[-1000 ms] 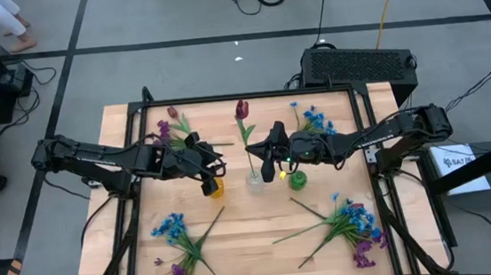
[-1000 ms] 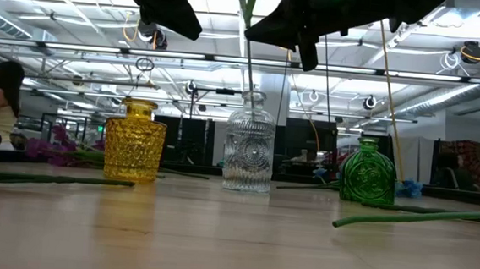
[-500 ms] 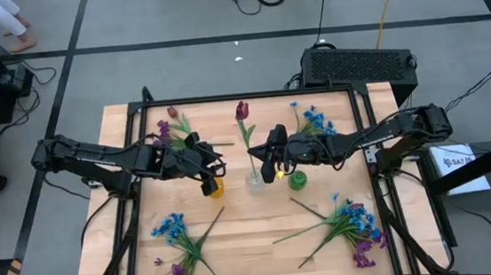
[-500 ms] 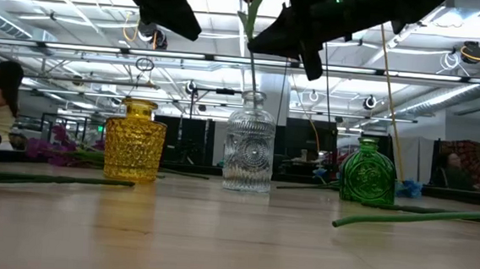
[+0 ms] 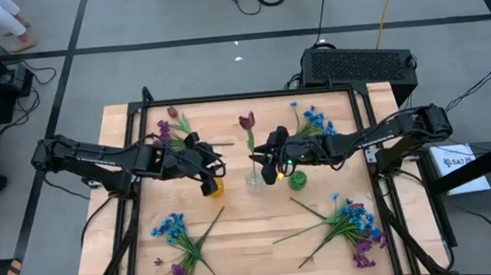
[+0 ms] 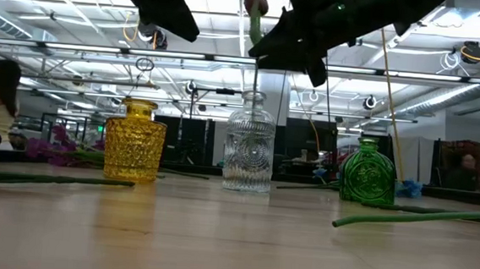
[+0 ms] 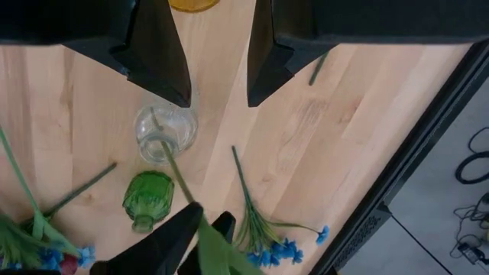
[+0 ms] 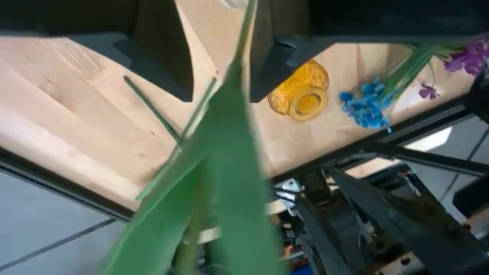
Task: Sort flowers into vase by color
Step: Put the top red tulip into the transparent vase
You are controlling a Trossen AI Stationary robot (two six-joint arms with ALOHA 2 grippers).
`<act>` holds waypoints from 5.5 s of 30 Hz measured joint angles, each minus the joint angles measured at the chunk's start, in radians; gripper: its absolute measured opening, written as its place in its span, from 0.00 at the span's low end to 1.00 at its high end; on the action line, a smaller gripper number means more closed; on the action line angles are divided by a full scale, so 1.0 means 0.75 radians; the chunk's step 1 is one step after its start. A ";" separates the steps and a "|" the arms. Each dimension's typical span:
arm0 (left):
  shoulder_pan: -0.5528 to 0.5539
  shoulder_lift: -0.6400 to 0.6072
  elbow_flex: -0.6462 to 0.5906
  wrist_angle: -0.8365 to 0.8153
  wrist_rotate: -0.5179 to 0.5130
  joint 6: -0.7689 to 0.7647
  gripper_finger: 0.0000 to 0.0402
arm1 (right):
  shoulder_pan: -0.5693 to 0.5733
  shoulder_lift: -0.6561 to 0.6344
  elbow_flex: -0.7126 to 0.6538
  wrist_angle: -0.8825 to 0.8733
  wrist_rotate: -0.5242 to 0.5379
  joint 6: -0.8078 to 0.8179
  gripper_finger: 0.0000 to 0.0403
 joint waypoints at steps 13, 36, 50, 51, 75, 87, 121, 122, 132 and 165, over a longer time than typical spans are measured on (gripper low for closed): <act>0.000 0.000 0.001 -0.115 -0.105 0.008 0.34 | 0.019 -0.077 -0.001 -0.124 -0.005 0.005 0.57; 0.191 -0.001 -0.079 -0.293 -0.209 -0.239 0.34 | 0.073 -0.404 -0.001 -0.408 0.002 -0.062 0.68; 0.470 -0.001 -0.227 -0.283 -0.302 -0.473 0.34 | 0.087 -0.511 0.000 -0.467 0.011 -0.095 0.68; 0.488 -0.001 -0.227 -0.281 -0.307 -0.526 0.34 | 0.087 -0.514 0.000 -0.468 0.011 -0.096 0.68; 0.842 0.283 -0.227 -0.211 0.007 -1.152 0.34 | 0.089 -0.534 0.000 -0.472 -0.006 -0.097 0.68; 0.868 0.517 -0.227 -0.087 0.057 -1.181 0.34 | 0.123 -0.534 0.000 -0.454 -0.006 -0.101 0.68; 0.968 0.581 -0.224 -0.058 0.130 -1.111 0.34 | 0.124 -0.534 0.000 -0.457 -0.005 -0.112 0.68; 0.967 0.579 -0.224 -0.078 0.132 -1.111 0.34 | 0.123 -0.534 0.000 -0.457 -0.005 -0.111 0.68; 0.971 0.581 -0.226 -0.050 0.116 -1.142 0.33 | 0.124 -0.534 0.000 -0.457 -0.005 -0.109 0.68; 1.036 0.354 -0.109 0.258 0.148 -0.716 0.00 | 0.139 -0.534 0.000 -0.453 -0.004 -0.137 0.68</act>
